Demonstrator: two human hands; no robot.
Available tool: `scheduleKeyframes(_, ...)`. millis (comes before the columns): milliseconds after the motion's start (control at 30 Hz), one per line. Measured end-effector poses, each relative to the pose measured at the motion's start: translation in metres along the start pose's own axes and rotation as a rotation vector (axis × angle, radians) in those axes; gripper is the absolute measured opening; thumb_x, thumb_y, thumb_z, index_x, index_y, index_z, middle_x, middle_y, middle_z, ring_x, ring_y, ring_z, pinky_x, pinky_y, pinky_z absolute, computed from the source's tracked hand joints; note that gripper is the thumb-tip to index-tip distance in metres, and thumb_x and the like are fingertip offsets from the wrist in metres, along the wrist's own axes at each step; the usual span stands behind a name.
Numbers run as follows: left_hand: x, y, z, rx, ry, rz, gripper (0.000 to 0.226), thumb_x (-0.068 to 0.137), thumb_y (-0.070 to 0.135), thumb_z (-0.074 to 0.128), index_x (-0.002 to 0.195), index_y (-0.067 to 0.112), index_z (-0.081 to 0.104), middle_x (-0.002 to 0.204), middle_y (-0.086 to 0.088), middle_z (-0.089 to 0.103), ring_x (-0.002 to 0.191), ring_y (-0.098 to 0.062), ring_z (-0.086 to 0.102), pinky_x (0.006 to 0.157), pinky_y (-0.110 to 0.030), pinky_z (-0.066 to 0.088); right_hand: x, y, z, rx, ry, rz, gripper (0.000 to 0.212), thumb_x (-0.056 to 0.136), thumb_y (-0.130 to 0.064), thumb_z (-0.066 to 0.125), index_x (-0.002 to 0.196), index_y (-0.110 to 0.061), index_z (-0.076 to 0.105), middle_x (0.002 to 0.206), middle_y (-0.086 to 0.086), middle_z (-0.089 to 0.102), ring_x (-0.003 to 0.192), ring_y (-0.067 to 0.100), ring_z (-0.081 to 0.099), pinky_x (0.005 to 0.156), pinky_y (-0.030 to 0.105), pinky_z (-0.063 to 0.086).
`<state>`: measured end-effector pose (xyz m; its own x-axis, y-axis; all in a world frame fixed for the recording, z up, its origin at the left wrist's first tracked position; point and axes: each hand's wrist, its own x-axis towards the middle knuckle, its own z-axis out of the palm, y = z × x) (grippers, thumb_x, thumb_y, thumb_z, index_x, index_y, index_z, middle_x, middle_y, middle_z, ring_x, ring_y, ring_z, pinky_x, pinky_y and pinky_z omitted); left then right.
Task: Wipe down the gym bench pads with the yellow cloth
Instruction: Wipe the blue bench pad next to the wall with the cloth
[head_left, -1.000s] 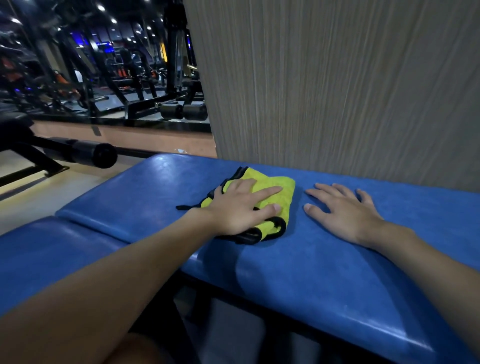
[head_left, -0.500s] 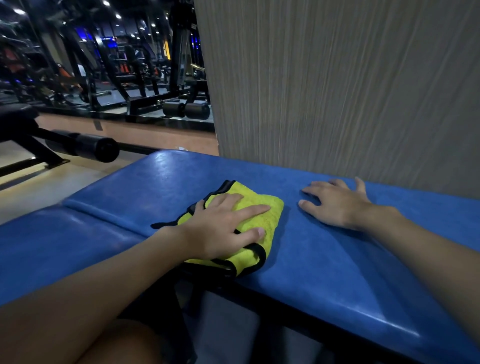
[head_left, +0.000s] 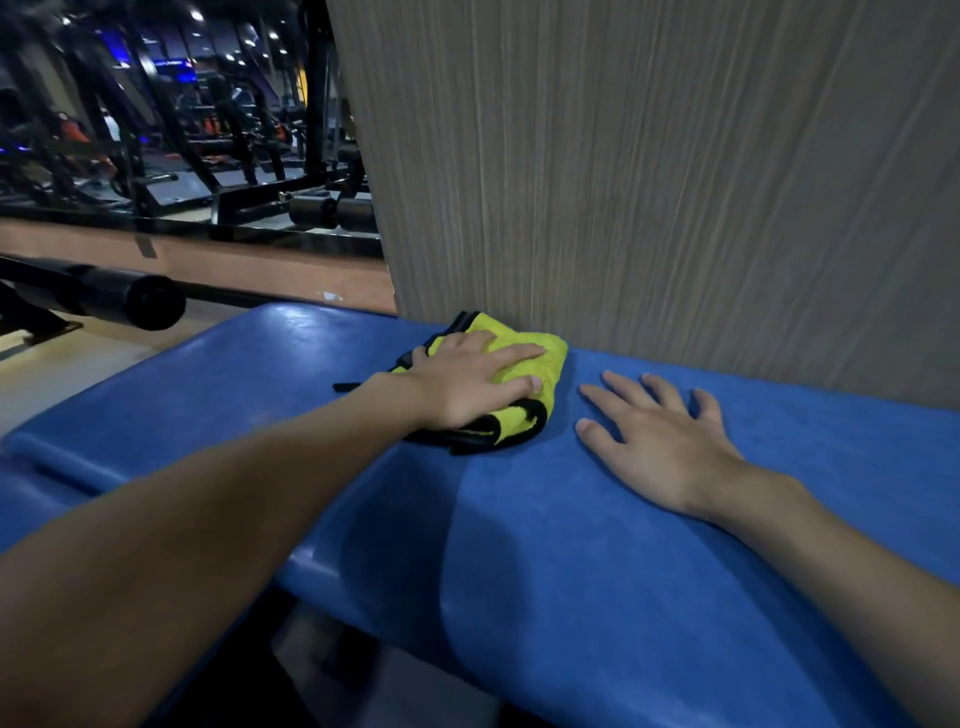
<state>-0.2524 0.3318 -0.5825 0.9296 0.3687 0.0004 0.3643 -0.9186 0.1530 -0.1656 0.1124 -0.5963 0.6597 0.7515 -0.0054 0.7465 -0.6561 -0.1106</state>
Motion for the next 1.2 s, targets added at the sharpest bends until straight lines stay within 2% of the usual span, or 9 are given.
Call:
scheduleKeyframes(200,0.035,0.009,-0.004,-0.011,0.036,-0.044,0.055,0.09,0.077,0.027,0.143,0.065,0.022,0.159,-0.001,0.023,0.145,-0.031,0.019,0.11,-0.069,0.016,-0.003,0.001,0.0,0.015,0.007,0.009,0.06,0.097,-0.063,0.013,0.154,-0.044,0.015,0.165,-0.016,0.004,0.152,0.016,-0.003,0.119,0.055,-0.003)
scheduleKeyframes(433,-0.001,0.006,-0.003,0.006,0.0,-0.02,0.054,0.093,0.076,0.022,0.146,0.066,0.015,0.164,-0.002,0.015,0.151,-0.028,0.009,0.115,-0.067,0.01,-0.006,0.003,-0.001,0.058,0.008,0.009,0.061,0.096,-0.065,0.013,0.154,-0.046,0.016,0.165,-0.017,0.006,0.152,0.014,-0.002,0.12,0.052,-0.004)
scheduleKeyframes(733,-0.085,-0.007,-0.003,-0.004,-0.042,0.05,0.052,0.095,0.073,0.022,0.146,0.065,0.013,0.165,0.001,0.013,0.152,-0.019,0.001,0.116,-0.065,0.01,-0.006,0.0,-0.004,0.067,-0.004,0.047,0.059,0.097,-0.065,0.018,0.153,-0.047,0.019,0.164,-0.018,0.008,0.152,0.013,0.001,0.121,0.051,-0.003)
scheduleKeyframes(933,-0.126,-0.018,-0.001,-0.006,-0.029,0.065,0.072,0.073,0.086,0.007,0.143,0.069,0.009,0.162,0.003,0.017,0.151,-0.017,0.004,0.116,-0.064,0.012,-0.002,0.001,-0.002,0.071,-0.003,0.052,0.06,0.095,-0.067,0.021,0.152,-0.048,0.021,0.164,-0.019,0.011,0.152,0.014,0.004,0.12,0.05,-0.001)
scheduleKeyframes(1200,-0.157,-0.021,-0.002,0.021,-0.047,0.03,0.074,0.07,0.085,0.005,0.143,0.07,0.006,0.161,0.004,0.017,0.15,-0.015,0.004,0.117,-0.061,0.013,-0.003,0.002,-0.003,0.076,-0.004,0.049,0.06,0.095,-0.068,0.02,0.152,-0.048,0.022,0.164,-0.018,0.012,0.152,0.014,0.005,0.12,0.05,-0.001)
